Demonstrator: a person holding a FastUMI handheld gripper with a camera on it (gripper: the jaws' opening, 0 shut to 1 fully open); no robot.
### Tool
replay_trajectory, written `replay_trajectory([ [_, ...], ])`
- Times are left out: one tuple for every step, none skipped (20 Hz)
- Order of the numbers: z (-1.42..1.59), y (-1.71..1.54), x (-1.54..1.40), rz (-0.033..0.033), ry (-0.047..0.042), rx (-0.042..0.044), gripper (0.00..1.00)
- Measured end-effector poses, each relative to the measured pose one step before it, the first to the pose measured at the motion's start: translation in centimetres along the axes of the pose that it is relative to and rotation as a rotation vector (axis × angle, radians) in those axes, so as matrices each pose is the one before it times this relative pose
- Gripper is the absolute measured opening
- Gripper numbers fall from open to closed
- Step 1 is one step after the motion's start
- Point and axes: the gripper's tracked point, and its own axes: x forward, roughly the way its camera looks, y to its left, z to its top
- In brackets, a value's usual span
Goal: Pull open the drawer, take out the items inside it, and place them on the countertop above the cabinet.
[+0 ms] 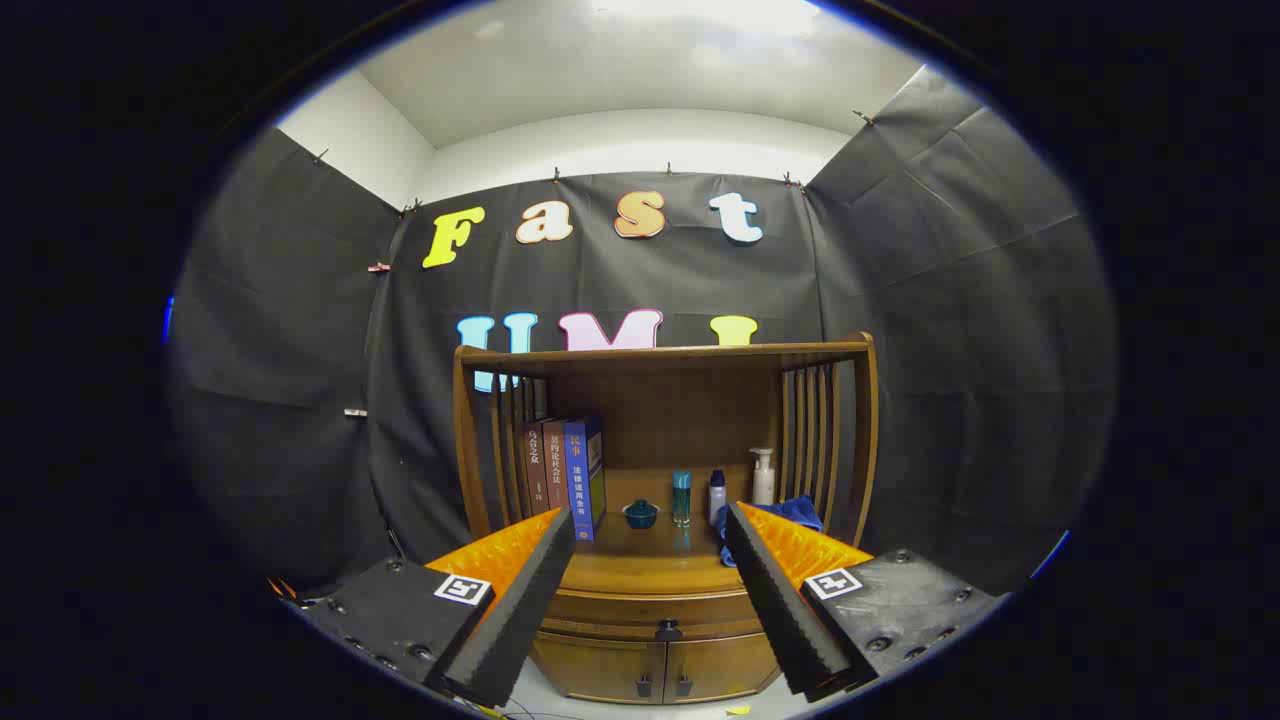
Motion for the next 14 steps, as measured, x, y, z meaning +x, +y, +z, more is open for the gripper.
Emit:
replay_trajectory([
  [-0.059, -0.035, -0.028, -0.00115, 0.00096, -0.00262, 0.98],
  [-0.045, -0.193, -0.118, -0.00107, 0.00017, -0.00136, 0.98],
  [0.061, -0.179, -0.066, -0.00206, -0.00018, 0.00113, 0.98],
  [0.047, -0.104, -0.015, -0.00091, -0.00301, 0.00414, 0.98],
  [0.154, -0.056, -0.098, 0.00118, -0.00478, 0.00559, 0.98],
  [0.165, -0.096, -0.022, -0.00032, -0.00660, 0.00353, 0.98],
  [0.165, -0.103, -0.016, -0.00054, -0.00599, 0.00147, 0.98],
  [0.118, -0.097, -0.003, -0.00045, -0.00499, 0.00222, 0.98],
  [0.135, -0.033, 0.023, -0.00051, -0.00365, 0.00308, 0.98],
  [0.050, -0.097, 0.052, 0.00078, -0.00313, 0.00243, 0.98],
  [-0.008, -0.051, 0.041, -0.00190, -0.00190, 0.00127, 0.98],
  [-0.018, -0.009, 0.152, 0.00133, -0.00102, 0.00065, 0.98],
  [0.095, 0.044, 0.032, 0.00138, 0.00064, -0.00131, 0.98],
  [-0.085, -0.137, 0.000, -0.00098, 0.00220, -0.00204, 0.98],
])
